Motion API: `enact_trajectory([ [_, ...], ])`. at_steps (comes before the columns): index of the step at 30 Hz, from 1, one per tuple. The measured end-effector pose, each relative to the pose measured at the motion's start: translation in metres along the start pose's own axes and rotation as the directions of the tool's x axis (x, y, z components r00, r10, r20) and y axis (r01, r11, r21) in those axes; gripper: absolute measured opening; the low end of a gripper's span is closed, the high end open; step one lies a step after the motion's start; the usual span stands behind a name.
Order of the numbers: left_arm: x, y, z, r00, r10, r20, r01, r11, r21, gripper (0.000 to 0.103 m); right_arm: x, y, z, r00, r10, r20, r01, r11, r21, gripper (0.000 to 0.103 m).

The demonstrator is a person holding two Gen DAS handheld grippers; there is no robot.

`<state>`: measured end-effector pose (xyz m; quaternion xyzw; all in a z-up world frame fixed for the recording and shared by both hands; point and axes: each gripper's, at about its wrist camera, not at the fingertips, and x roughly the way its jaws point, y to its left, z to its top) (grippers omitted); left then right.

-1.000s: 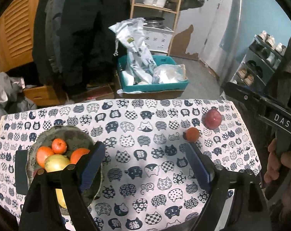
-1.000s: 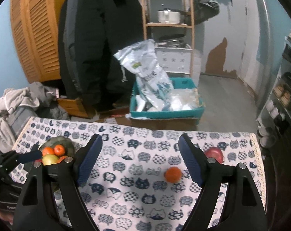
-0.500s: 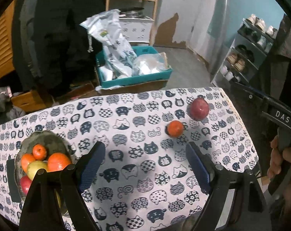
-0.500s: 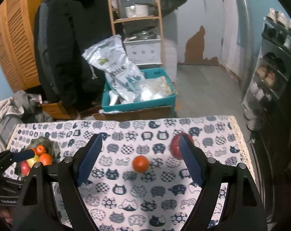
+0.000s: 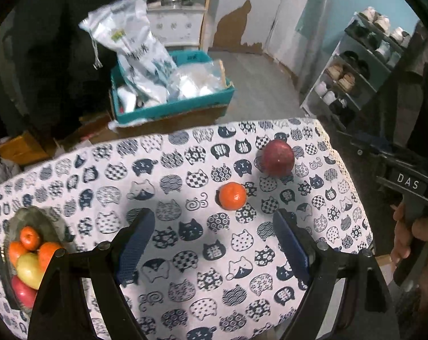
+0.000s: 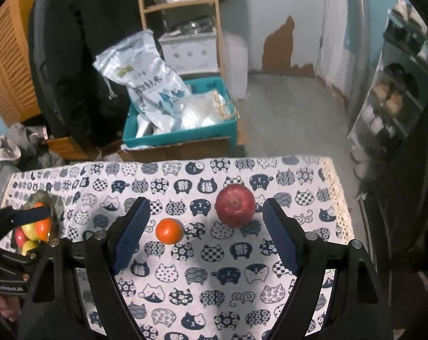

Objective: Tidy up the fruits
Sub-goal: 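Close the right tool on the red apple while the left tool closes on the mandarin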

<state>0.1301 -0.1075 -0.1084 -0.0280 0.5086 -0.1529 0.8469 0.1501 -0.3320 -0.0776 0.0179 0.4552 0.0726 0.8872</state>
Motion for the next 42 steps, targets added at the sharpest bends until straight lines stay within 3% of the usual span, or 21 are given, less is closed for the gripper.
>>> enact_trajectory([
  [10, 0.072, 0.003, 0.017, 0.994, -0.031, -0.1, 0.026, 0.998, -0.05, 0.087, 0.09, -0.038, 0.012, 0.98, -0.05, -0.194, 0.048, 0.999, -0.017, 0.081],
  [19, 0.125, 0.0, 0.024, 0.983, -0.078, -0.168, 0.062, 0.993, -0.098, 0.087, 0.152, -0.041, 0.004, 0.955, -0.018, -0.295, 0.019, 1.0, -0.001, 0.081],
  [23, 0.145, -0.004, 0.026, 0.976, -0.097, -0.194, 0.077, 0.991, -0.108, 0.087, 0.167, -0.039, 0.0, 0.946, -0.054, -0.318, 0.046, 0.998, -0.031, 0.081],
  [32, 0.176, -0.011, 0.017, 0.96, -0.114, -0.255, 0.091, 0.991, -0.101, 0.087, 0.191, -0.043, -0.003, 0.936, -0.035, -0.35, 0.037, 0.999, -0.001, 0.08],
  [35, 0.184, -0.013, 0.013, 0.957, -0.11, -0.269, 0.088, 0.992, -0.093, 0.087, 0.197, -0.043, -0.009, 0.929, -0.026, -0.368, 0.027, 1.0, -0.003, 0.073],
  [42, 0.192, -0.016, 0.008, 0.961, -0.108, -0.255, 0.095, 0.993, -0.065, 0.087, 0.192, -0.041, -0.014, 0.943, -0.043, -0.33, 0.038, 0.999, -0.024, 0.071],
])
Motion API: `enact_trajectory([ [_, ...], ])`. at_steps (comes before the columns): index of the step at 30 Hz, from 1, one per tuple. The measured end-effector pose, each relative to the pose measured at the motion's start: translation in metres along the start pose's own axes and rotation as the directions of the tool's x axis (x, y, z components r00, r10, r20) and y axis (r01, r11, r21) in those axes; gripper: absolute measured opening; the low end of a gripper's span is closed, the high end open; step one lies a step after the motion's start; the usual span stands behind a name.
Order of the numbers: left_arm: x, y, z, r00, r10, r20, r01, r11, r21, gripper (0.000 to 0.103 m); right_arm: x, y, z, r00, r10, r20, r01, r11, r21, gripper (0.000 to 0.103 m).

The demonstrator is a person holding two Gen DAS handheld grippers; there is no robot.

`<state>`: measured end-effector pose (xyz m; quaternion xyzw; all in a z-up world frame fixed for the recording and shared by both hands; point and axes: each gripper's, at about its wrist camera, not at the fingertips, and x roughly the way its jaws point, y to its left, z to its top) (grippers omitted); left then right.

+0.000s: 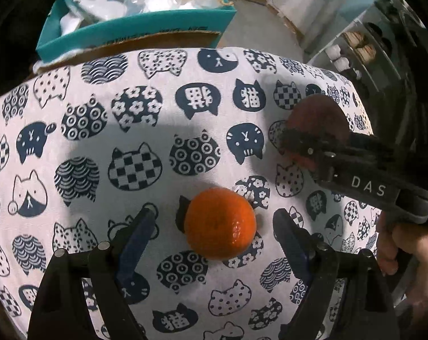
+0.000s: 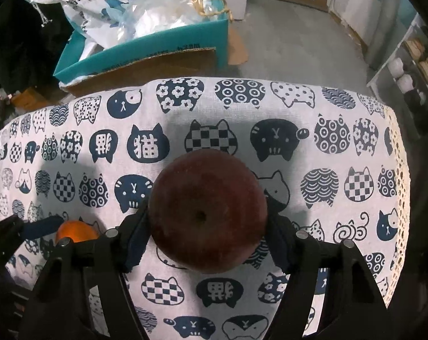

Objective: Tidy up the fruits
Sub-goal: 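Close the right tool on the red apple while the left tool closes on the mandarin, then lift and carry the apple in the right tool while the left tool carries the mandarin to the bowl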

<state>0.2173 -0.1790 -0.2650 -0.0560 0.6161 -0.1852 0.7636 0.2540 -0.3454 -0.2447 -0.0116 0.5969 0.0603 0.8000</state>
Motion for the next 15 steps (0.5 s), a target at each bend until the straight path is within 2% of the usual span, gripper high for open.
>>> enact_trajectory([
  [2, 0.001, -0.003, 0.0, 1.0, 0.008, 0.006, -0.008, 1.0, 0.023, 0.086, -0.002, 0.001, -0.003, 1.0, 0.0, 0.008, 0.0, 1.0, 0.003, 0.071],
  [5, 0.002, -0.008, -0.002, 1.0, 0.018, 0.019, -0.019, 0.998, 0.053, 0.074, -0.008, 0.001, -0.007, 1.0, 0.011, 0.021, -0.011, 1.0, 0.011, 0.071],
  [9, 0.003, -0.012, -0.003, 0.999, 0.037, 0.028, -0.04, 0.994, 0.097, 0.048, -0.016, 0.003, -0.011, 0.999, 0.018, 0.038, -0.018, 1.0, 0.01, 0.071],
  [15, -0.003, -0.016, -0.009, 0.997, 0.051, 0.063, -0.059, 0.989, 0.133, 0.046, -0.029, 0.006, -0.017, 0.998, 0.018, 0.067, -0.018, 1.0, 0.006, 0.071],
])
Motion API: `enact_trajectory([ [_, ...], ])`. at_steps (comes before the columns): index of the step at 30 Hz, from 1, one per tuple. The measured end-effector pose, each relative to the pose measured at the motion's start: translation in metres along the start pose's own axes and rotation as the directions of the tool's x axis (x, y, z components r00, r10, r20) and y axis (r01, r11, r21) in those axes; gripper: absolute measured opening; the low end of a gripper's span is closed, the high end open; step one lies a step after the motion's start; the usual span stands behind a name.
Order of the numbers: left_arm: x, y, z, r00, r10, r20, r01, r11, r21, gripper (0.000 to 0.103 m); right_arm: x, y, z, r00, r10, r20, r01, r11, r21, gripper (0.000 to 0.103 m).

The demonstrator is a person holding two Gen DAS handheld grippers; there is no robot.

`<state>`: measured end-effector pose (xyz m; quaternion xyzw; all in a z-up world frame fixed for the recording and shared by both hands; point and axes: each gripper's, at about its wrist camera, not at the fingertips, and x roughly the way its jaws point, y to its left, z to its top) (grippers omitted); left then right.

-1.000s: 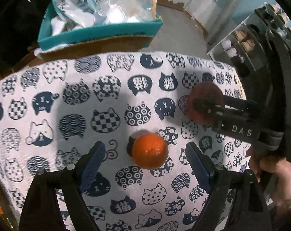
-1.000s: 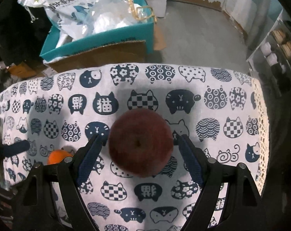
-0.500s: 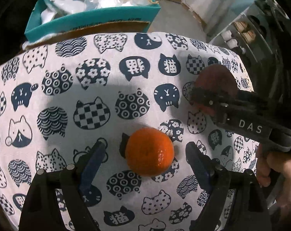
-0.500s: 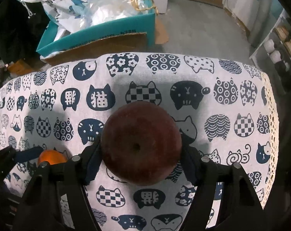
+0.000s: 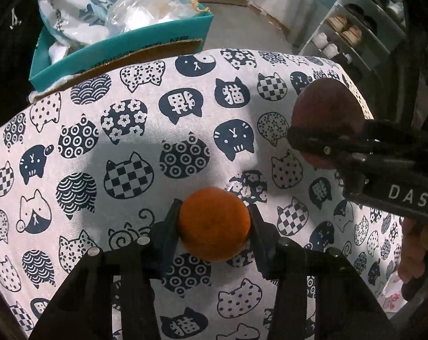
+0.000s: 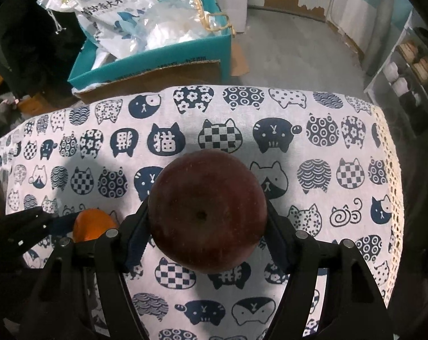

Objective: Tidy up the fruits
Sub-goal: 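Lift and carry the apple in the right tool while the left tool carries the mandarin to the bowl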

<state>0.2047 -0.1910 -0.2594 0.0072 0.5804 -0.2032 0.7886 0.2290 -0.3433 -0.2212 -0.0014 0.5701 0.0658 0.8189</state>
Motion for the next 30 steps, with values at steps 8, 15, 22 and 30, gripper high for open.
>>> enact_trajectory([
  [8, -0.036, -0.012, -0.006, 0.997, 0.009, 0.072, -0.013, 0.998, 0.056, 0.046, -0.023, 0.003, -0.008, 0.999, 0.018, 0.043, -0.018, 1.0, 0.01, 0.071],
  [15, -0.07, -0.015, -0.012, 0.991, 0.025, 0.13, -0.034, 0.997, 0.066, 0.046, -0.049, 0.01, -0.011, 0.995, 0.038, 0.093, -0.038, 0.999, 0.006, 0.071],
  [22, -0.096, -0.013, -0.019, 0.984, 0.041, 0.171, -0.052, 0.997, 0.06, 0.046, -0.08, 0.024, -0.014, 0.986, 0.067, 0.153, -0.066, 0.998, -0.013, 0.071],
  [30, -0.121, -0.006, -0.032, 0.978, 0.052, 0.203, -0.063, 0.997, 0.045, 0.046, -0.107, 0.037, -0.021, 0.976, 0.096, 0.196, -0.09, 0.995, -0.039, 0.071],
])
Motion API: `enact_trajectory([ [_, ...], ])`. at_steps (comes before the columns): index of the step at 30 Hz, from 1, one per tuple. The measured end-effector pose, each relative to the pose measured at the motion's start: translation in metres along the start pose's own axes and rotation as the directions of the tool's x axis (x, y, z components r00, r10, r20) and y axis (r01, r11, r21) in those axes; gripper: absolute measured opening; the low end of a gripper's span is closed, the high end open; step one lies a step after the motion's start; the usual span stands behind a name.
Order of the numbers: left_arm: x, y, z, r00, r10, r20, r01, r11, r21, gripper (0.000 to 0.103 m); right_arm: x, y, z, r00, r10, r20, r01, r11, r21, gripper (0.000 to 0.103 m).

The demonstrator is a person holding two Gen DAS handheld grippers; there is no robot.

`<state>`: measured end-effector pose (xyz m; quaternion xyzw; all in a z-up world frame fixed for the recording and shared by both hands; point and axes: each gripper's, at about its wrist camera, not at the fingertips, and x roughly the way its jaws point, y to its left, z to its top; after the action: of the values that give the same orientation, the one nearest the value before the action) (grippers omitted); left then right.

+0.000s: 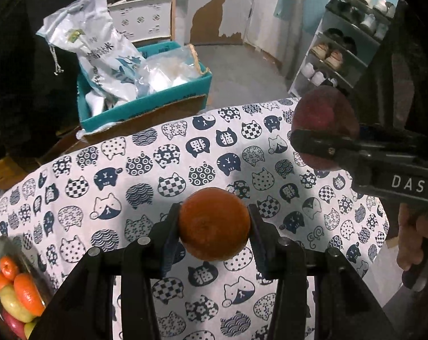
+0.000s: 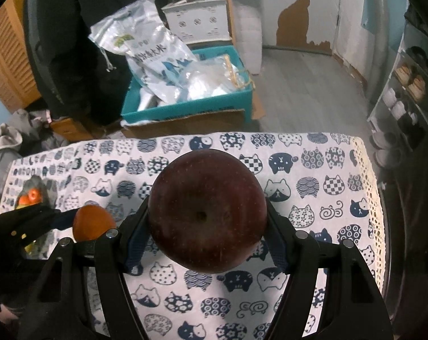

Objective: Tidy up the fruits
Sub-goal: 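Lift and carry the apple in the right tool while the left tool carries the mandarin to the bowl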

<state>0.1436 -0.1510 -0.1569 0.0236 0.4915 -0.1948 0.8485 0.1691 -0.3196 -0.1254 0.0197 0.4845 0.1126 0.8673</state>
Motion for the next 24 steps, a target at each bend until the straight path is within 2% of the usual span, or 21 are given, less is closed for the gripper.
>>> enact_trajectory([
  [10, -0.053, 0.009, -0.01, 0.998, 0.011, 0.07, -0.009, 1.0, -0.023, 0.046, -0.029, 0.033, 0.003, 0.997, 0.045, 0.055, -0.042, 0.998, -0.055, 0.071],
  [17, -0.094, 0.023, -0.017, 0.989, 0.04, 0.143, -0.034, 0.999, -0.04, 0.046, -0.049, 0.066, 0.008, 0.992, 0.087, 0.095, -0.077, 0.992, -0.103, 0.071],
  [24, -0.12, 0.04, -0.025, 0.982, 0.056, 0.181, -0.043, 0.996, -0.075, 0.046, -0.061, 0.101, 0.014, 0.985, 0.132, 0.116, -0.113, 0.981, -0.156, 0.071],
])
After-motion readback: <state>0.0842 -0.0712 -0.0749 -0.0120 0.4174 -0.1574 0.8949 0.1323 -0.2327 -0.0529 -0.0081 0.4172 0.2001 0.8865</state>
